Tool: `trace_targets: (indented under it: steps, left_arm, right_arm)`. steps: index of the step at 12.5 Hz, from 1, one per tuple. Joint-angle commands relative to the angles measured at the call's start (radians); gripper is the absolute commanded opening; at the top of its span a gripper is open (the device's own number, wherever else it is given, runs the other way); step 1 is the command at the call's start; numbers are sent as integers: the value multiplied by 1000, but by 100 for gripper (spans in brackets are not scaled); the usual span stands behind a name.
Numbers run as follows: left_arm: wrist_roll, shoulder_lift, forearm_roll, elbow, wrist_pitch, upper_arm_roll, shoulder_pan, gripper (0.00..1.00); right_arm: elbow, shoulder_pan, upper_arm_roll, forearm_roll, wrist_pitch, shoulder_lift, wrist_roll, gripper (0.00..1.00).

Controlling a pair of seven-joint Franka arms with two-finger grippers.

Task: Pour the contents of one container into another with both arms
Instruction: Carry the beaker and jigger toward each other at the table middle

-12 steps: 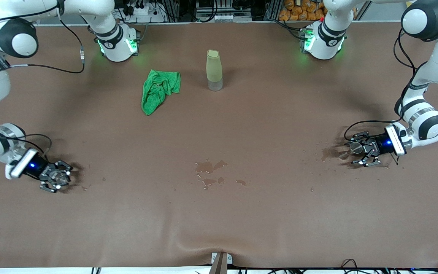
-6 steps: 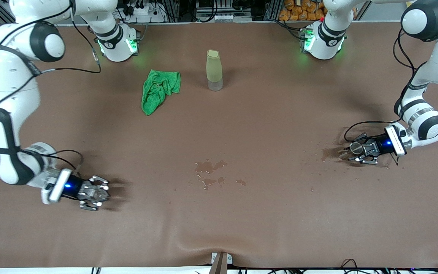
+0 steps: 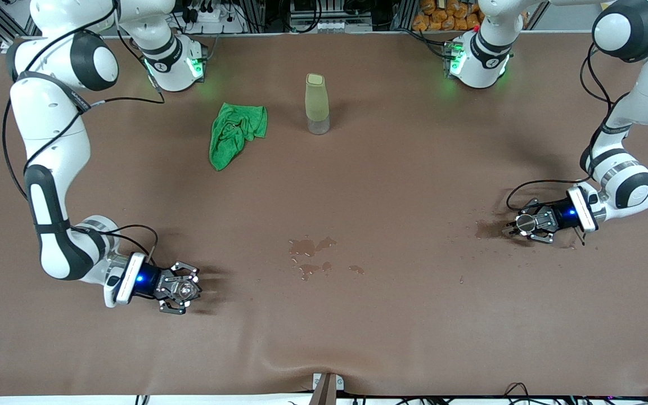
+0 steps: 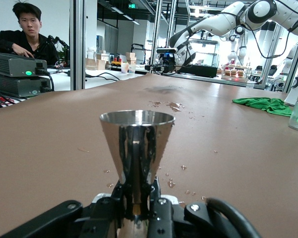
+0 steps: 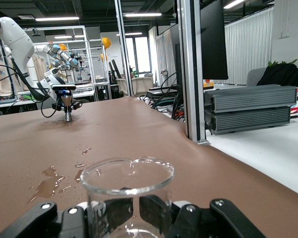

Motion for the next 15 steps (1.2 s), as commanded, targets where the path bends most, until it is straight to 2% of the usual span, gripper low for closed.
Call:
trace_targets:
  steps: [1,7,9,12,13,15]
  left_arm:
    - [-20,-9,-29,13,-5,-6,-18,0]
    - [-154,-95,-43,17,-2,-75,-37,0]
    - [-217,-164,-40,13,9,-83,-44,0]
    - [-355,-276,-34,-4,9,-83,-86,0]
    - [-371,-295,-34,-12,9,-85,-98,0]
    - [-376,-301,-41,-16,15,-104,-110,0]
  right_arm:
    - [-91,4,-8,11,-7,-84,41,0]
    - [-103,65,-1,13,-11,-149,214,0]
    - [-103,65,42,19,-11,-149,240,0]
    - [-114,65,74,24,-69,-147,265,0]
    - [-117,68,77,22,-74,-146,276,0]
    - [-129,65,123,31,-70,-146,288,0]
